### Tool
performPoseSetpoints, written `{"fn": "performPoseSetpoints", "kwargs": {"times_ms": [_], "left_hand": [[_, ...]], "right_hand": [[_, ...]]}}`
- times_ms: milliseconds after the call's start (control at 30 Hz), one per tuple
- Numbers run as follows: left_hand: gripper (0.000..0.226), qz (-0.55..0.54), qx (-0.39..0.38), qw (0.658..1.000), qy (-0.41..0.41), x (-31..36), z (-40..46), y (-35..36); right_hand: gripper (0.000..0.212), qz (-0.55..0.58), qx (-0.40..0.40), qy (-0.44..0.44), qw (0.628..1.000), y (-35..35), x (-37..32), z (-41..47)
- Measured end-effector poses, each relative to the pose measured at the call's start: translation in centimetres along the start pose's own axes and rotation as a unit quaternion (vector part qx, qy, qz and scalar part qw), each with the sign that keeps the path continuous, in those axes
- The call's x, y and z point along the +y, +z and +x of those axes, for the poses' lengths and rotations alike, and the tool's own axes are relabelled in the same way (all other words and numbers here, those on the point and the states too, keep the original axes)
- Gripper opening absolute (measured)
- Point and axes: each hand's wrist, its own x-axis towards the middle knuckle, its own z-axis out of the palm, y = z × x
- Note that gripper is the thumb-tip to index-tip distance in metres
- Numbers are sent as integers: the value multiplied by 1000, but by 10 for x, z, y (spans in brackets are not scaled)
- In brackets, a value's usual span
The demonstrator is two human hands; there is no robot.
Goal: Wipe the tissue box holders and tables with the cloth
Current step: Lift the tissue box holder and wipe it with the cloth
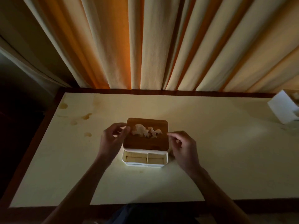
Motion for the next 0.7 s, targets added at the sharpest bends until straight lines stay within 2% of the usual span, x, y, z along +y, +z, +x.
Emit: {"fn": "performPoseSetpoints", "kwargs": {"times_ms": [33,100,167,200,233,300,400,500,700], "left_hand": [[24,67,-19,995,69,4,3,2],[45,187,-74,965,171,11,11,8],[64,270,-125,930,216,13,18,16],[67,295,-143,918,223,13,22,19],[63,309,-156,910,229,12,25,20],[41,319,-169,900,245,15,31,21],[9,262,-154,921,243,21,34,22],[8,208,-119,946,220,23,31,21],[15,220,-127,934,250,20,29,16]], "right_hand": [[22,-22,-17,-42,999,-1,-4,10],[29,-65,-82,-64,992,0,-13,27],[42,-98,-154,-53,982,5,-17,39],[44,-115,-182,-52,975,8,-19,44],[43,-131,-200,-55,969,12,-22,46],[33,-133,-214,-63,966,18,-25,51],[17,-85,-190,-76,975,22,-27,56],[11,-52,-143,-68,986,15,-29,60],[14,-62,-135,-50,988,13,-12,54]]}}
